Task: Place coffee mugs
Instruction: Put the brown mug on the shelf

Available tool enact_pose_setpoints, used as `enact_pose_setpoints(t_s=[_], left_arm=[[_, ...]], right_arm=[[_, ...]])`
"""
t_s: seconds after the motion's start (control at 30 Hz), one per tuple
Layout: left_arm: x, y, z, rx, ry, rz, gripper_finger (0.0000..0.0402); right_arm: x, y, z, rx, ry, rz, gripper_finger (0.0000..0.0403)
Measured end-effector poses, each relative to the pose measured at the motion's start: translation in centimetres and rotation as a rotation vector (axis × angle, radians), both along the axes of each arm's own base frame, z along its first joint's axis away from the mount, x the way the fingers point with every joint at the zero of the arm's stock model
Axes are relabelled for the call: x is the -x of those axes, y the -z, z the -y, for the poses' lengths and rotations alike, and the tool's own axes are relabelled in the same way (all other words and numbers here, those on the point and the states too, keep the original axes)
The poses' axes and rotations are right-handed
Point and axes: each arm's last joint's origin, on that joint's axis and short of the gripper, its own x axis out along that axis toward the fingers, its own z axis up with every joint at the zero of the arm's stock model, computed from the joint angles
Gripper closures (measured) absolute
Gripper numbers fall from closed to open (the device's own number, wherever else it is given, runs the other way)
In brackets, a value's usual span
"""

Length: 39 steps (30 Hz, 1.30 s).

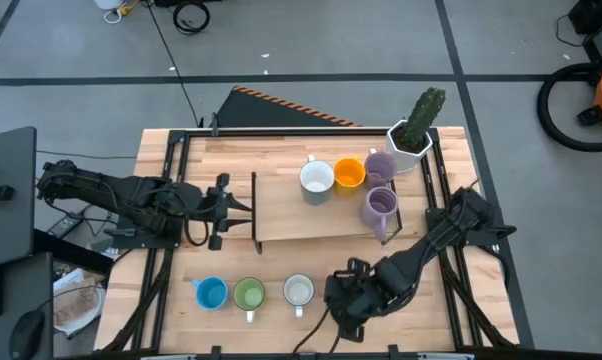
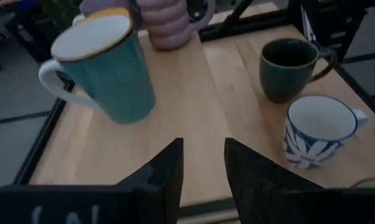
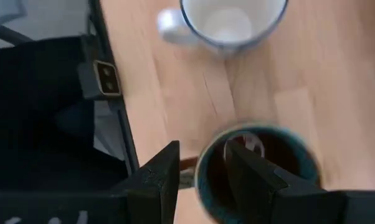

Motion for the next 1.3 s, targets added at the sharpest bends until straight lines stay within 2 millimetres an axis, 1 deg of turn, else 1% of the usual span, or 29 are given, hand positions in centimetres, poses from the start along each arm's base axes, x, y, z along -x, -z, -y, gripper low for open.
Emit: enact_pose_setpoints(t_s=[0.2, 0.33, 0.5, 0.6, 0.83, 1.07, 1.17, 1.3], left_arm=[[0.0, 0.0, 0.0, 0.012, -0.005, 0.003, 0.0279], [0.0, 0.0, 0.0, 0.012, -0.005, 0.002, 0.0279], [0.0, 0.0, 0.0, 0.011, -0.005, -0.004, 0.0279], [0.0, 0.1, 0.0, 0.009, -0.006, -0.01, 0.0279], [0.1, 0.2, 0.0, 0.004, -0.005, -0.025, 0.0279], [0.3, 0.6, -0.1, -0.004, -0.006, -0.063, 0.0279], [0.3, 0.6, -0.1, -0.005, -0.006, -0.067, 0.0279], [0.3, 0.6, -0.1, -0.006, -0.006, -0.07, 0.0279]], right_arm=[[-0.7, 1.6, -1.1, -0.003, 0.12, -0.133, 0.0259], [-0.9, 2.7, -1.3, 0.03, 0.192, -0.219, 0.0242], [-1.3, 4.0, -1.5, 0.026, 0.245, -0.275, 0.022], [-1.4, 4.4, -1.7, 0.023, 0.264, -0.283, 0.0216], [-1.6, 5.0, -1.9, 0.015, 0.275, -0.289, 0.0217], [-1.6, 6.3, -1.8, 0.063, 0.287, -0.304, 0.0219], [-1.4, 6.9, -1.7, 0.077, 0.284, -0.318, 0.0228], [-1.1, 7.8, -1.5, 0.106, 0.279, -0.346, 0.0256]])
